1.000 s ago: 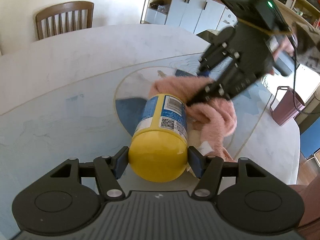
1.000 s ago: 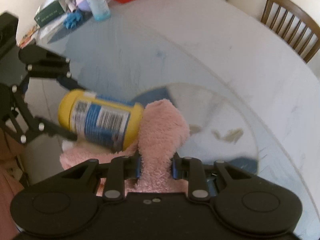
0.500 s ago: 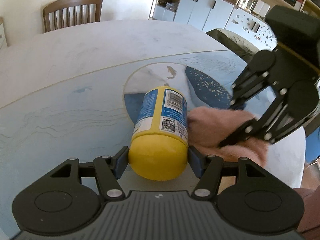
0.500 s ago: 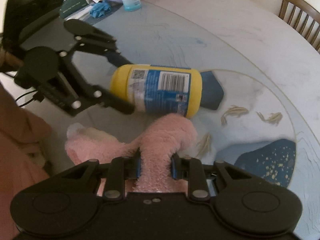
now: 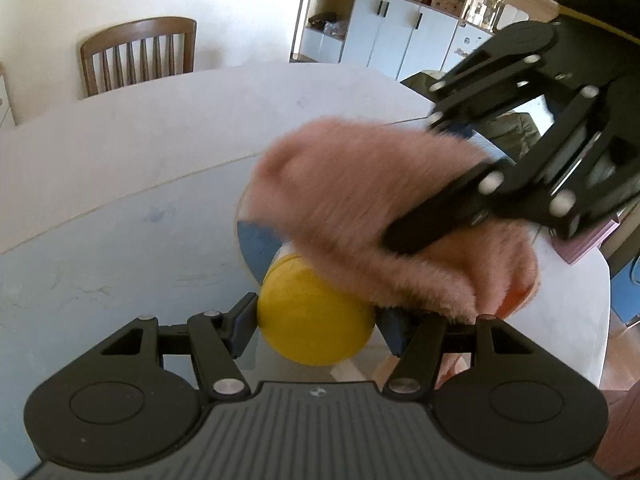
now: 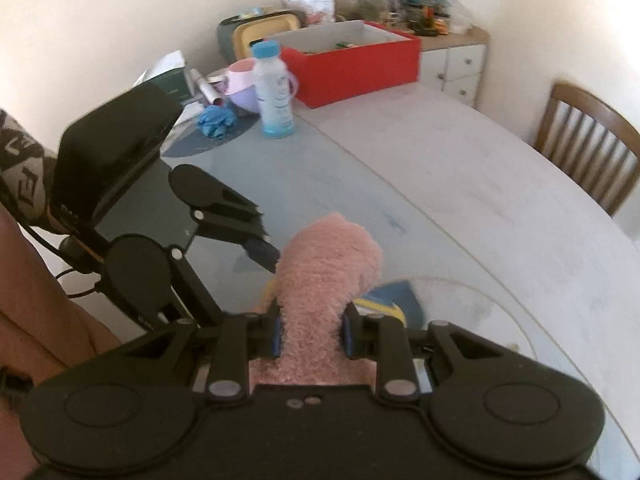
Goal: Clean container
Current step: 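Wipe the towel along the container body toward the left gripper with the right gripper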
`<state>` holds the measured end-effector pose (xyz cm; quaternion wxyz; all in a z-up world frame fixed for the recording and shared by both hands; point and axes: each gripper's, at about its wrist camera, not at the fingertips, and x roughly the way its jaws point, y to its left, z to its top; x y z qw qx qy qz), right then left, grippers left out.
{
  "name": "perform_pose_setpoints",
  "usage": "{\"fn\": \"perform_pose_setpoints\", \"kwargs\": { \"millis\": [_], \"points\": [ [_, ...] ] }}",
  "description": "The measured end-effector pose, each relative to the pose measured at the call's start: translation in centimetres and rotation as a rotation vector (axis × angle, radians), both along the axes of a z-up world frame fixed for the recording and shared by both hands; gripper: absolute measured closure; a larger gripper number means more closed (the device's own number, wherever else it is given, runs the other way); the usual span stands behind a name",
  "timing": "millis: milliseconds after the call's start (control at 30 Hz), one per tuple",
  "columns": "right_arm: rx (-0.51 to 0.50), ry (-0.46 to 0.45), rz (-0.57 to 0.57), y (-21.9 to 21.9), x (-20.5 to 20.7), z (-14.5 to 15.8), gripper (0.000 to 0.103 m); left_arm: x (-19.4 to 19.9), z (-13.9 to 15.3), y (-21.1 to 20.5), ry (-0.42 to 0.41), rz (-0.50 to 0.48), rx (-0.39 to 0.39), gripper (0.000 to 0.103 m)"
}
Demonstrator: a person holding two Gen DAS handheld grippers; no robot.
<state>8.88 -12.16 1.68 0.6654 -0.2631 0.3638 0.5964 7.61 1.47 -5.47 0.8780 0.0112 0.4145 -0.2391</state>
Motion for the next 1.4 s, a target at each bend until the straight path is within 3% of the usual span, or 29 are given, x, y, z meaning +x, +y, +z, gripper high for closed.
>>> {"fn": "perform_pose_setpoints", "kwargs": {
  "millis": [100,367,700,933,1133,1267,1400],
  "points": [
    [-0.036,-0.046,0.007,0.6,0.2,-1.6,0.077,0.1,0.1,-0.2,-0.002,0.001,0.012,0.041],
    [-0.085,-0.053,-0.095,-0.7,3.0,-3.3,0.077,0.4,0.3,0.3,0.011,0.023,-0.017,0.041],
    [-0.146,-0.071,-0.216,-1.6,5.5,-5.7,0.077,1.0,0.0,1.9,0.076,0.098,-0.113,0.041],
    [-0.220,-0.087,-0.185,-0.7,4.5,-8.1,0.078,1.5,-0.5,3.4,0.151,0.159,-0.197,0.041],
    [-0.116,-0.111,-0.210,-2.4,4.4,-4.2,0.078,2.1,-1.1,4.1,0.198,0.192,-0.258,0.041],
    [-0.007,-0.064,-0.093,-2.6,2.7,-1.3,0.077,2.1,-1.4,4.0,0.207,0.189,-0.266,0.041],
    [-0.027,-0.072,0.023,-1.2,0.8,-1.5,0.077,2.1,-1.4,3.8,0.214,0.181,-0.267,0.041]
  ]
}}
